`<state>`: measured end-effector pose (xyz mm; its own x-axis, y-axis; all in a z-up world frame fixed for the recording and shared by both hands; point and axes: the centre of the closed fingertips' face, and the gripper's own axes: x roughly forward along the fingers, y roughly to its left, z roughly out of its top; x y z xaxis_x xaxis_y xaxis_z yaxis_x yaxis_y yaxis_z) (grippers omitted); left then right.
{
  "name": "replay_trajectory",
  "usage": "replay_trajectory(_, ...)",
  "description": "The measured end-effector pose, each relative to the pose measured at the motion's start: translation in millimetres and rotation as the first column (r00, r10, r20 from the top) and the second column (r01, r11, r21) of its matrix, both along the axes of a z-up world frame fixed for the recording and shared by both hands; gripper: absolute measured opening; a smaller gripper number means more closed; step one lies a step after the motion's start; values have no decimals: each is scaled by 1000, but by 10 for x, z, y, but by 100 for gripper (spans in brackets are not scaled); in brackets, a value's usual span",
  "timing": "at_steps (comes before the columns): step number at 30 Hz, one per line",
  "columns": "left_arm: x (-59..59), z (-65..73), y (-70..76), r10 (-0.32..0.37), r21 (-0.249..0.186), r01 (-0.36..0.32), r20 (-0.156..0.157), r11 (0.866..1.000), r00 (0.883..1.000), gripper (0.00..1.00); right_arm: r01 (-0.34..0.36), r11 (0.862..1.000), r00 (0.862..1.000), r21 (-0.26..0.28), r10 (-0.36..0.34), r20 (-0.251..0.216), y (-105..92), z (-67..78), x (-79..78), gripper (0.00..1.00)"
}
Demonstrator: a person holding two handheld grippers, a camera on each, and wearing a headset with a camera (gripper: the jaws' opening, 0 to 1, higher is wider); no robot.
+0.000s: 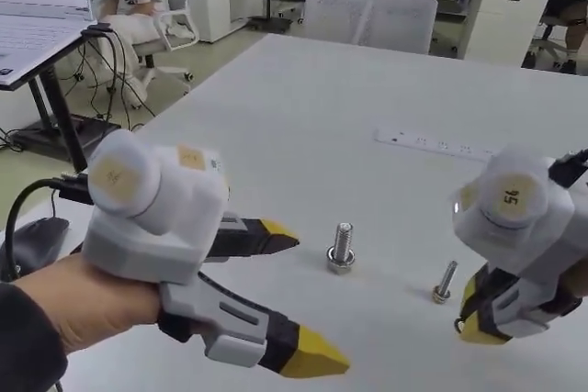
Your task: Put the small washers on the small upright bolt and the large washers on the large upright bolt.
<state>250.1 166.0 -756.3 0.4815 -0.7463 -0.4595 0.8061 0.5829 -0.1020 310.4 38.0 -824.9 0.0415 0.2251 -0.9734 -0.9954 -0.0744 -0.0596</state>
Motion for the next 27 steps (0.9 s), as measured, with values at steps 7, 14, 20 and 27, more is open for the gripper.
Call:
replay_trajectory(7, 33, 11, -8, -6, 0, 6, 1, 1000, 1000, 81, 27, 1000, 999, 5, -27, 30, -75, 147, 164, 14)
replay_trajectory(14, 36, -3, -4, -7, 0, 7, -3, 1000, 1000, 81, 32, 999, 998, 13, -33, 55, -46, 256, 267, 14)
replay_trajectory(20, 32, -31, -13, -9, -1, 9, -9, 1000, 1000, 81, 25, 999, 997, 21, -26, 73, 21, 330, 387, 14)
replay_trajectory(27, 36, -50, -2, -1, -6, 1, -13, 1000, 1000, 80, 0, 1000, 996, 10, -1, 90, 97, 342, 482, 14)
